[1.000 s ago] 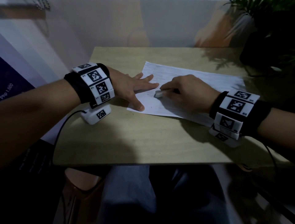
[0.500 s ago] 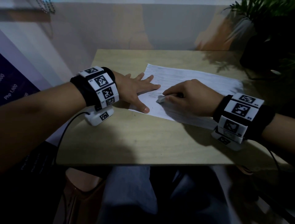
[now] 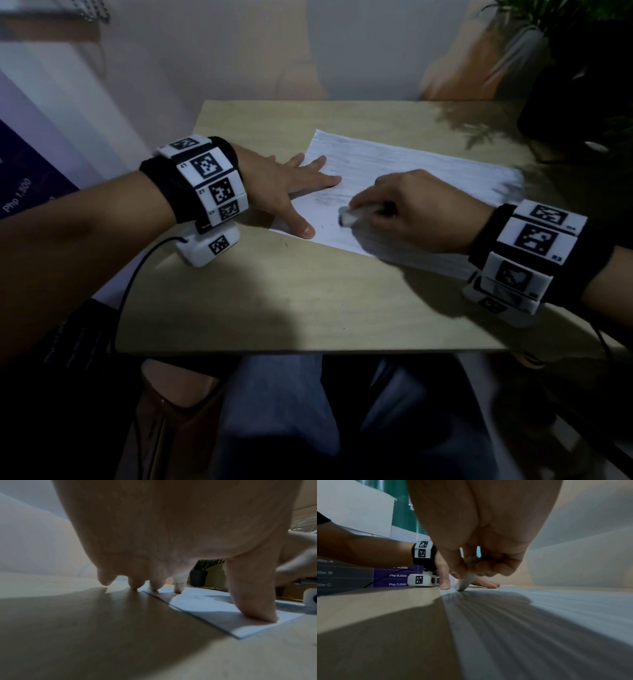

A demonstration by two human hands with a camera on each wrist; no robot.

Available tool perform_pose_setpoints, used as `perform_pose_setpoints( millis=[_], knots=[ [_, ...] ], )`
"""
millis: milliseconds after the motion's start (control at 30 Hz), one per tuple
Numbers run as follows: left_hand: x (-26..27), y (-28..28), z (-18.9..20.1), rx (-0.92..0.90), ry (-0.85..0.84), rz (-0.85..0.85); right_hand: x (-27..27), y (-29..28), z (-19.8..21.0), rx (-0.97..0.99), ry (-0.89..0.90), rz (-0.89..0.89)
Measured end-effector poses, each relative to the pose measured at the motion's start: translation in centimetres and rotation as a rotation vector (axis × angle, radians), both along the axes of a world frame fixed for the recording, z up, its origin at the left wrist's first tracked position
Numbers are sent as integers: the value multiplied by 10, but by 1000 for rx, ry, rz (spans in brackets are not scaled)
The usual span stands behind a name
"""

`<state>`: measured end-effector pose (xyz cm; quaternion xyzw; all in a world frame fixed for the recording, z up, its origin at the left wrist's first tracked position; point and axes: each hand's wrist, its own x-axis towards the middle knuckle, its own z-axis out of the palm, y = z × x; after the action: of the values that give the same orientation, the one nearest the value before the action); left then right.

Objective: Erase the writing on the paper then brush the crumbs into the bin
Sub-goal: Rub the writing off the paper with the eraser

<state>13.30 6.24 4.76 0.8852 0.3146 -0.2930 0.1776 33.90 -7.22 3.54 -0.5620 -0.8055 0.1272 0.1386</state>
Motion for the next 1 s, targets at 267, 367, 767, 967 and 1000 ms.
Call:
perform_pose_setpoints(
  millis=[267, 367, 767, 967, 1000],
  knots=[
    [1, -6, -2, 39, -1, -7, 1, 1, 1, 22, 56, -123],
    [2, -5, -3, 48, -2, -7, -4, -5, 6, -91, 83, -30],
    [3, -8, -2, 41, 4, 4, -2, -1, 6, -79, 52, -111],
    [3, -9, 0, 32, 1, 9, -7, -5, 7, -140, 34, -89],
    [3, -8, 0, 32, -2, 11, -7, -5, 6, -160, 38, -84]
  ],
)
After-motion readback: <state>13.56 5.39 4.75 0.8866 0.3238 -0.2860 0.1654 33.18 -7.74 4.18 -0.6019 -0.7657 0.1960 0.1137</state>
